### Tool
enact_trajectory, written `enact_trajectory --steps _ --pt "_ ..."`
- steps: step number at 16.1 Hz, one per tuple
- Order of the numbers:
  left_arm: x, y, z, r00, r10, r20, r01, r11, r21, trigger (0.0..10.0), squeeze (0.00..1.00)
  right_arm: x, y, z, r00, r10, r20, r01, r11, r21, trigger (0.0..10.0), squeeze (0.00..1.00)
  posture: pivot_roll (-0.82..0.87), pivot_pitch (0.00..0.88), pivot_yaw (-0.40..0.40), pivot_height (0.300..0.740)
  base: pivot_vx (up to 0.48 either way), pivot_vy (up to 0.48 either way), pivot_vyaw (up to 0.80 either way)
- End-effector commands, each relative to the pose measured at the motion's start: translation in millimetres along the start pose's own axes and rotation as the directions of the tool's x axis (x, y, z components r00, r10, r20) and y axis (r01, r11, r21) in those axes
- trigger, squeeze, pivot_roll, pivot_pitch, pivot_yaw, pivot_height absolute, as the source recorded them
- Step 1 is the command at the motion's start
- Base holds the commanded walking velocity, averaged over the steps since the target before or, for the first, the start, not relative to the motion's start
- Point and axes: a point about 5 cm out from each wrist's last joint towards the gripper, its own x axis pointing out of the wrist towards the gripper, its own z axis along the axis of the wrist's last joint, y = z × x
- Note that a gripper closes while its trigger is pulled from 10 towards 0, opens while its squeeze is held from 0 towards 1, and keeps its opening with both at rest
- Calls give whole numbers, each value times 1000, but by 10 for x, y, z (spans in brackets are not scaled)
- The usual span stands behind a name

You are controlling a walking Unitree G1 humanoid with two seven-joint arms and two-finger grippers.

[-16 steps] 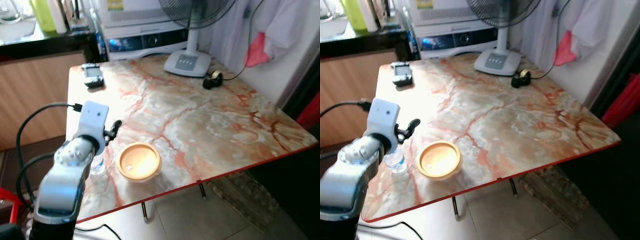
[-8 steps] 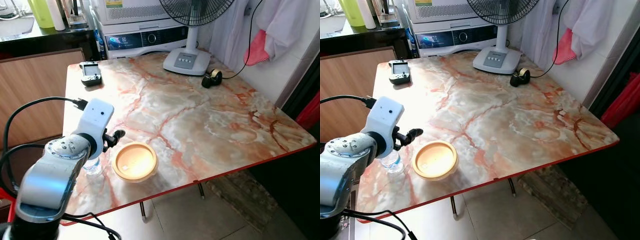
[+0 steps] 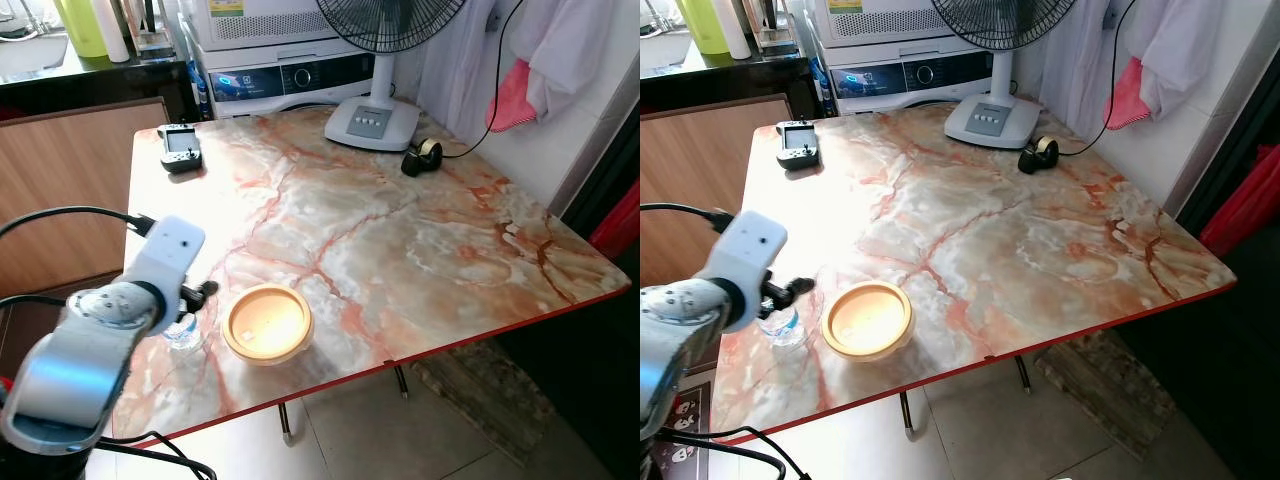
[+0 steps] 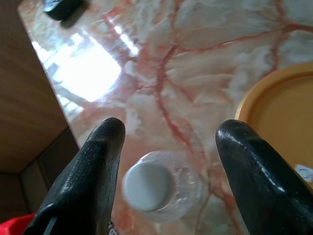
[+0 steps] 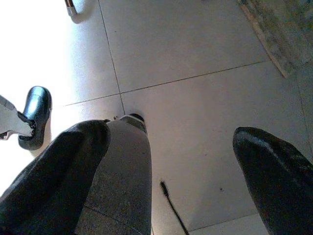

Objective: Restocking fridge

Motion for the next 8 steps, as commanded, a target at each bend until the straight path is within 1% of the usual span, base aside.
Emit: enact_trajectory --steps 1,4,5,6,8 --pt "-23 54 -22 999 35 -11 -35 999 -4 10000 0 -38 44 -190 997 22 -77 -23 1000 -5 10000 0 229 1 -25 740 0 0 0" --pt "-30 59 -67 999 41 -29 -41 999 -11 10000 0 -37 39 -185 997 23 -78 -24 1000 -8 10000 0 233 7 -29 740 0 0 0" --pt "-22 55 -113 998 42 -46 -42 999 -12 10000 0 -36 38 -183 997 23 -78 -24 1000 -10 10000 0 229 9 -32 740 0 0 0" --pt "-9 63 -163 997 52 -62 -53 998 -15 10000 0 -36 36 -181 997 23 -77 -24 1000 -10 10000 0 227 13 -34 740 0 0 0" --pt "-4 88 -181 995 71 -69 -71 997 -9 10000 0 -35 33 -177 997 23 -77 -24 1000 -15 10000 0 226 14 -35 740 0 0 0"
